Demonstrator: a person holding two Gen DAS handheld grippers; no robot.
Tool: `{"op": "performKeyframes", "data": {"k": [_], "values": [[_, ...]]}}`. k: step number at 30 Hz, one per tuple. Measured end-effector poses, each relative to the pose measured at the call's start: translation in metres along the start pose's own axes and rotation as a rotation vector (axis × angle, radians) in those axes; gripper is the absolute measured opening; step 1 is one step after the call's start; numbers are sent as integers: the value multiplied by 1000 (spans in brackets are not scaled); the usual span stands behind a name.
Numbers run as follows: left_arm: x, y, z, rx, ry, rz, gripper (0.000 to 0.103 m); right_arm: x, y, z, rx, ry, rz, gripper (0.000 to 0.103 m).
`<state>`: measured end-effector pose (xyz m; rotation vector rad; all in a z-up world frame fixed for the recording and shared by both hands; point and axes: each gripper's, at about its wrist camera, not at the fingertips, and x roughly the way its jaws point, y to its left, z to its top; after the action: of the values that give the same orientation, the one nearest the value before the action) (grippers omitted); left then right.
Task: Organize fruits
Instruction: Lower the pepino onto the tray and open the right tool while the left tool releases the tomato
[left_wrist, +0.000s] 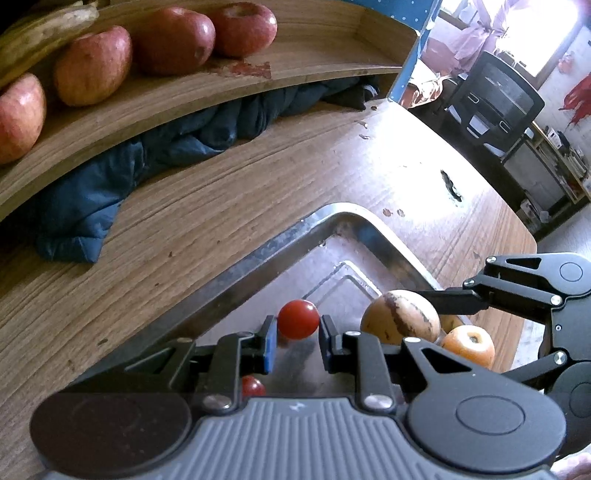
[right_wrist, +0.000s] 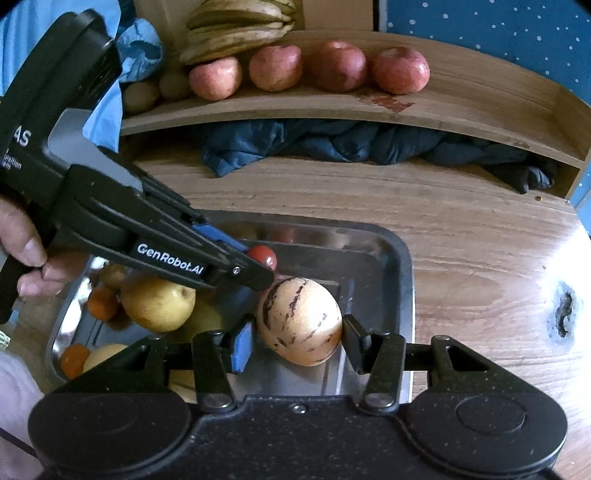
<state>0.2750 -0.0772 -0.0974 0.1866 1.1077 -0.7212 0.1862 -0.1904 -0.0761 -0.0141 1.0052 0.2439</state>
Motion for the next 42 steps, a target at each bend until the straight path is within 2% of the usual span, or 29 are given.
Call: {"op": "performKeyframes", "data": {"k": [28, 42], "values": [[-2, 7, -4, 14, -3, -13, 26, 10, 11, -1, 19, 15, -14, 52], [-3, 13, 0, -37, 1, -37, 33, 12, 14, 1, 27, 19, -30, 53]]}}
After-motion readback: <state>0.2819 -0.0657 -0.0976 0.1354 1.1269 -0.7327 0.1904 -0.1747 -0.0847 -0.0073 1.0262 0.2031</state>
